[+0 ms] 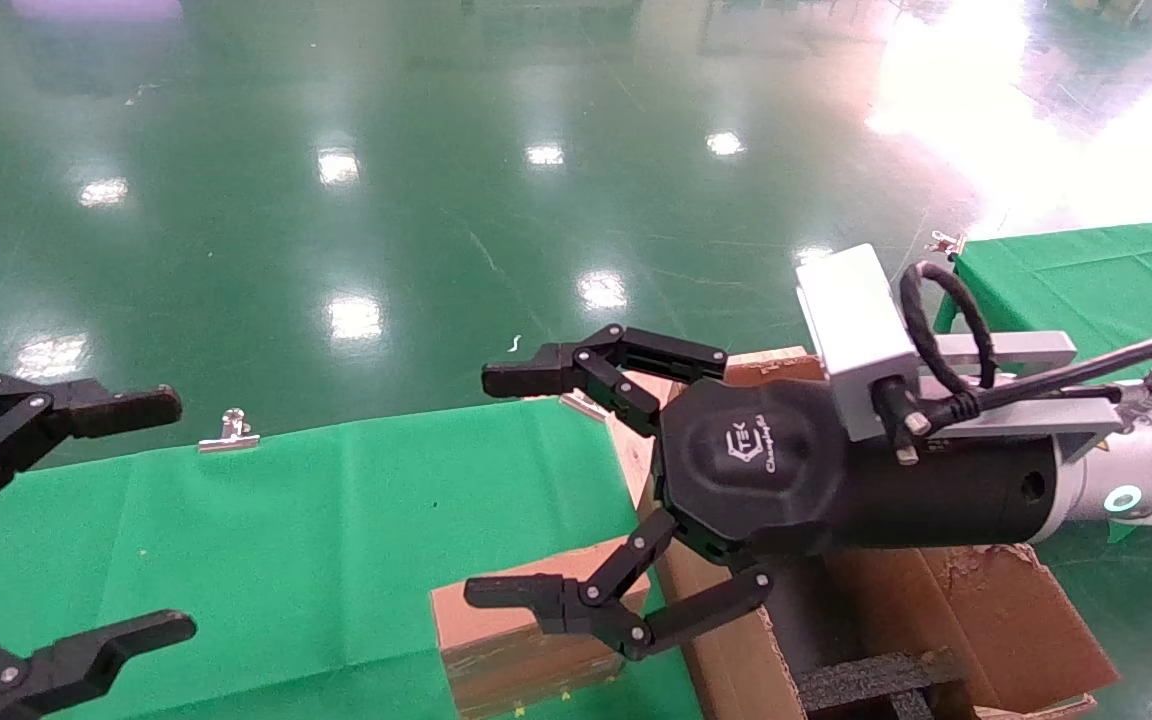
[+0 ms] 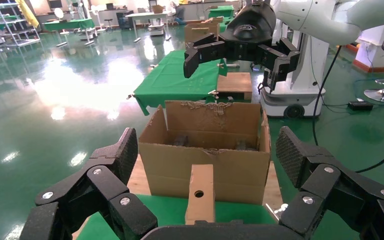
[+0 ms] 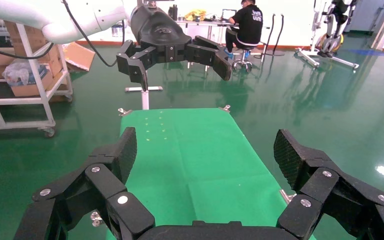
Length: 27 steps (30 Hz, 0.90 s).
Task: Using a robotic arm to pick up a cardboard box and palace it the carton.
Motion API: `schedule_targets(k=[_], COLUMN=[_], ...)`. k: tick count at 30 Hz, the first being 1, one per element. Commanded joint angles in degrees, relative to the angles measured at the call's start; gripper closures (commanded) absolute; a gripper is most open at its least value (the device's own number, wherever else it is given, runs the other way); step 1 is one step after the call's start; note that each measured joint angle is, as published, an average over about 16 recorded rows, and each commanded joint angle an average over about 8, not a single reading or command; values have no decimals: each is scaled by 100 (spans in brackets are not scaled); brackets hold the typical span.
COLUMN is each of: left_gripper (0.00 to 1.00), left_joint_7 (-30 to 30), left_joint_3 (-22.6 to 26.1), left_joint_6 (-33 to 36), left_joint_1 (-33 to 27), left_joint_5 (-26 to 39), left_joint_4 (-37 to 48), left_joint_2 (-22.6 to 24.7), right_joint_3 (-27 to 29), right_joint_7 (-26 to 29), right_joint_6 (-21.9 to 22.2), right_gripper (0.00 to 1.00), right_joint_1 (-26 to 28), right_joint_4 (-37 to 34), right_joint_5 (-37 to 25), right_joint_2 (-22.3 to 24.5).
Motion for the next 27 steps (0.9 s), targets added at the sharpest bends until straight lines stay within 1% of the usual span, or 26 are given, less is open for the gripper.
schedule_targets(k=[1, 13, 14, 21, 22, 27], left_gripper=[0, 0, 4, 91, 100, 100], left_joint_7=[0, 0, 0, 0, 0, 0], left_joint_3=[0, 0, 0, 0, 0, 0], left_joint_6=[0, 0, 0, 0, 0, 0], left_joint_1=[0, 0, 0, 0, 0, 0], left_joint_5=[0, 0, 0, 0, 0, 0], left_joint_4=[0, 0, 0, 0, 0, 0], left_joint_2=[0, 0, 0, 0, 0, 0], right_joint_3=[0, 0, 0, 0, 0, 0], right_joint_7=[0, 0, 0, 0, 0, 0], right_joint_6=[0, 0, 0, 0, 0, 0], right_gripper=[0, 0, 0, 0, 0, 0], right_joint_1=[0, 0, 0, 0, 0, 0], right_joint_4=[0, 0, 0, 0, 0, 0], right_joint_5=[0, 0, 0, 0, 0, 0], right_joint_2=[0, 0, 0, 0, 0, 0])
